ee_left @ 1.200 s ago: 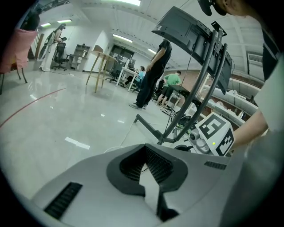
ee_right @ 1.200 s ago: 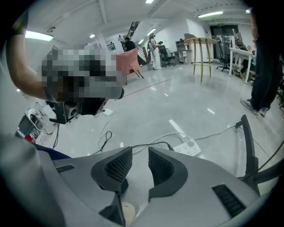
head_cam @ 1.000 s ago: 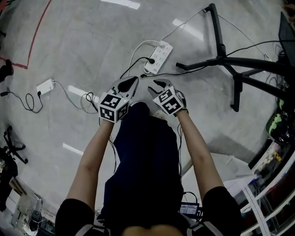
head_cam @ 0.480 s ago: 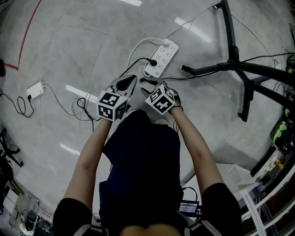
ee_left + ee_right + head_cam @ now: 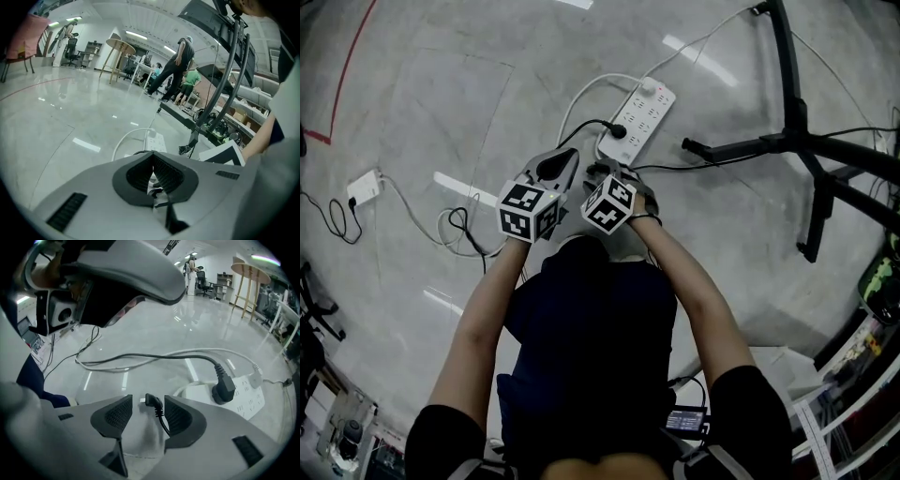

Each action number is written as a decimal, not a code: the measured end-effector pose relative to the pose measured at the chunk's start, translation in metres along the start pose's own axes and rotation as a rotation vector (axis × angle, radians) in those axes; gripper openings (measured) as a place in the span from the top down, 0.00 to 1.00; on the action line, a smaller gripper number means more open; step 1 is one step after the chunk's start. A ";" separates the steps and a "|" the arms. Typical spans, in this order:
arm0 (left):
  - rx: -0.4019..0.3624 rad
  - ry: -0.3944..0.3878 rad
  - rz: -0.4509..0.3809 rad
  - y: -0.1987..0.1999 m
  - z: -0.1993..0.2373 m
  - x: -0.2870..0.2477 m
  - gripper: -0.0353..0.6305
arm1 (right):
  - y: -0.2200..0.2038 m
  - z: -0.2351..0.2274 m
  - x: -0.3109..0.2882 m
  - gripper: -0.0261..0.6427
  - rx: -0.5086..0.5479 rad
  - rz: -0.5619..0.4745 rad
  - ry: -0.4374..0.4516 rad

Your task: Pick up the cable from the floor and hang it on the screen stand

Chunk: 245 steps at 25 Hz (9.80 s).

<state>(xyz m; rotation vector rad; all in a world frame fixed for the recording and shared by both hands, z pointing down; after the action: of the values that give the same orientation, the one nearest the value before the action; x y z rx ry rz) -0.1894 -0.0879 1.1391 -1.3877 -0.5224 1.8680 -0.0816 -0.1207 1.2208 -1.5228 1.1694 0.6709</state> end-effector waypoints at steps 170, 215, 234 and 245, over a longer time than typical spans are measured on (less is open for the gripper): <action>-0.559 -0.738 -0.558 0.878 -0.654 0.341 0.94 | 0.294 0.148 1.401 0.72 0.229 -0.797 -1.237; -0.605 -0.678 -0.710 0.921 -0.675 0.375 0.94 | 0.093 0.136 1.380 0.75 -0.127 -1.304 -1.593; -0.604 -0.705 -0.729 0.870 -0.640 0.371 0.94 | 0.120 0.106 1.303 0.75 -0.093 -1.276 -1.560; -0.606 -0.721 -0.725 0.840 -0.618 0.379 0.94 | 0.117 0.115 1.267 0.72 -0.155 -1.260 -1.566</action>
<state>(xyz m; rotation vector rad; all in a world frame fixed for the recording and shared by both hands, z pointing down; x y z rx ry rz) 0.0693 -0.4056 0.1081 -0.6180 -1.7946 1.5747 0.2913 -0.4233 0.0366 -0.9946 -0.9753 0.7144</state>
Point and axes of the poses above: the fingertips, and each gripper's own axes: x backward along the fingers, z to its left, y out of its top, the point moved 9 cm from there along x, backward along the fingers, and after that the axes turned 8 degrees about y, right-handed, at the moved point
